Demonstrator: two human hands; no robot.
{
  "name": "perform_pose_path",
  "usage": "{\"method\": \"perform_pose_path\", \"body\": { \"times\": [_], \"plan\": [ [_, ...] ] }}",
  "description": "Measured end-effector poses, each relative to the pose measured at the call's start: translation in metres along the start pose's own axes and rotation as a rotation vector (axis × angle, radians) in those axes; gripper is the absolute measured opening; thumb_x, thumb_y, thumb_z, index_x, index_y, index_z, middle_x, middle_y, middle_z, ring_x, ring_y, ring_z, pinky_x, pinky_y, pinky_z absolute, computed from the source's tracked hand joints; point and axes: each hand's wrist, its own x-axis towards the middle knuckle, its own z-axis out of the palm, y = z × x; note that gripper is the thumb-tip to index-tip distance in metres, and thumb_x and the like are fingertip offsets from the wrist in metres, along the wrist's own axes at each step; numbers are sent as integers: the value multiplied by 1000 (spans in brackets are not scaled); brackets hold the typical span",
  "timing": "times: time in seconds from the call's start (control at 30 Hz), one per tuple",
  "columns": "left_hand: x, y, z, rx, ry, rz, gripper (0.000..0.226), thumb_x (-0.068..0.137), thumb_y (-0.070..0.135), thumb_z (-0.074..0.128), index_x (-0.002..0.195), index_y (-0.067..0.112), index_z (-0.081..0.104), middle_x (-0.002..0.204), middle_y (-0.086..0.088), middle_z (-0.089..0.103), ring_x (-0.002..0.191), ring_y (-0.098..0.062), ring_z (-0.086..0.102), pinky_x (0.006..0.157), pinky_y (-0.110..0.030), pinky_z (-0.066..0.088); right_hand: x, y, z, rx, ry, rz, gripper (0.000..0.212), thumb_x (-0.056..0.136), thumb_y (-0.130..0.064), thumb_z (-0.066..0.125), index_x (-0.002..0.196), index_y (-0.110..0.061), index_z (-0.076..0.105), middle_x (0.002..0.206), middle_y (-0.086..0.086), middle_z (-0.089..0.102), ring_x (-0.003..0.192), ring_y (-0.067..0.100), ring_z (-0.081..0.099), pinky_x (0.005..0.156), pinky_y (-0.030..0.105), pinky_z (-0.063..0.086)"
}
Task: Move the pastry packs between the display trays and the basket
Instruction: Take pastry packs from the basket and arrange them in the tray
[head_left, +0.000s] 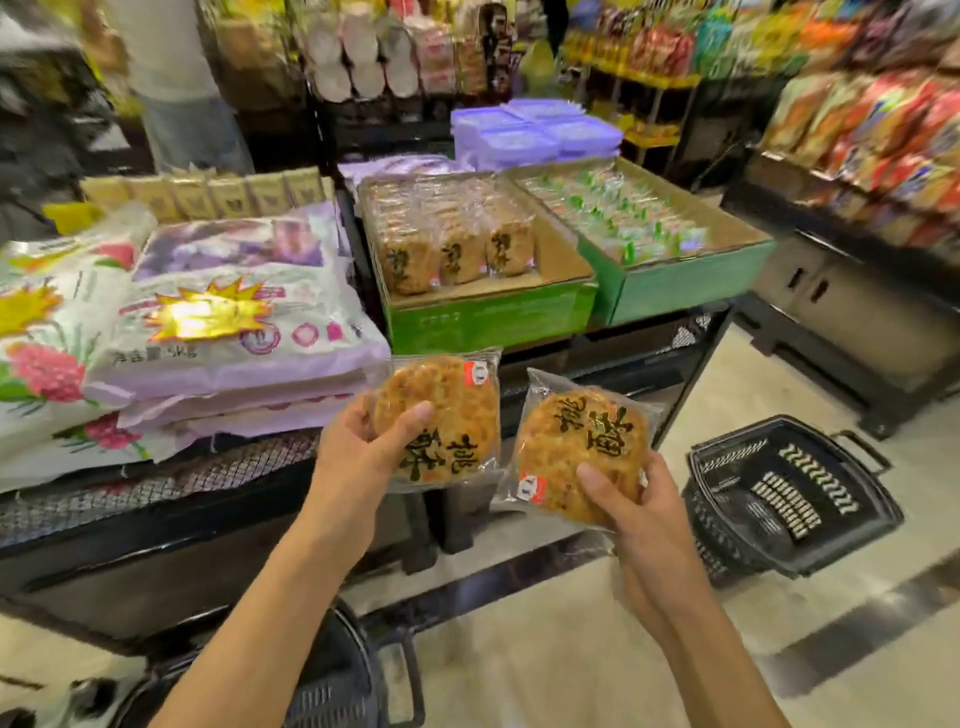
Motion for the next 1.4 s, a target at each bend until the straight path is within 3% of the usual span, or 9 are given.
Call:
{"method": "perform_pose_path", "body": {
  "times": [0.37, 0.53, 0.67, 0.77, 0.87, 0.97, 1.13, 1.3, 1.4],
  "plan": [
    [188, 34, 84, 190, 69, 161, 30, 82, 25, 81, 109, 17, 70, 99, 0, 78, 97, -21, 73, 90, -41, 57, 231, -90, -28, -193, -119, -142, 47, 80, -21, 76, 124, -20, 57, 113, -4, 74, 107, 14, 70, 95, 38, 56],
    [275, 48, 87, 451, 4, 151, 21, 83, 12, 81, 94, 7, 64, 57, 20, 61, 56, 5, 56, 58, -8, 43, 346, -133, -19, -542, -255, -184, 62, 81, -39, 81, 131, -23, 48, 122, -13, 64, 112, 6, 62, 103, 35, 48],
    [331, 62, 75, 712, 17, 141, 36, 79, 35, 84, 99, 13, 64, 84, 3, 66, 75, -12, 61, 71, -30, 48, 433, -154, 8, -899, -445, -304, 49, 86, -37, 78, 124, -28, 49, 114, -14, 63, 103, 6, 63, 86, 25, 52],
    [370, 77, 75, 810, 9, 97, 31, 79, 36, 84, 97, 22, 63, 92, 2, 66, 83, -16, 63, 70, -30, 48, 502, -156, 34, -1199, -561, -426, 51, 86, -40, 76, 127, -25, 50, 115, -7, 65, 103, 16, 63, 86, 37, 54],
    [407, 73, 80, 1096, -38, 92, 31, 81, 35, 83, 100, 24, 61, 90, 3, 61, 90, -25, 60, 71, -35, 43, 554, -147, 56, -1467, -683, -549, 54, 90, -43, 72, 132, -20, 46, 115, -3, 62, 100, 17, 58, 70, 28, 42],
    [440, 54, 80, 1504, -126, -62, 69, 84, 45, 78, 143, 22, 50, 128, -1, 64, 119, -25, 58, 97, -40, 46, 594, -129, 78, -1608, -772, -547, 49, 91, -48, 69, 125, -21, 45, 124, 2, 62, 109, 23, 60, 75, 33, 44],
    [472, 25, 73, 1697, -145, -198, 55, 89, 34, 72, 138, 23, 49, 129, -2, 62, 121, -24, 57, 95, -35, 44, 625, -102, 107, -1808, -808, -704, 58, 91, -48, 66, 136, -19, 45, 132, 8, 58, 122, 30, 55, 98, 44, 49],
    [480, 0, 58, 1818, 66, 199, 72, 75, 15, 75, 138, 24, 41, 113, -10, 57, 105, -33, 59, 82, -42, 50, 626, -88, 113, -1897, -724, -825, 55, 92, -27, 61, 141, -17, 41, 139, 16, 44, 129, 37, 41, 107, 50, 36],
    [481, -15, 67, 1898, 214, 359, 90, 55, 8, 87, 136, 21, 51, 122, -15, 60, 111, -36, 61, 86, -43, 52, 623, -78, 119, -1931, -712, -787, 74, 87, -16, 65, 151, -18, 27, 151, 20, 31, 139, 40, 31, 114, 53, 29]
  ]
}}
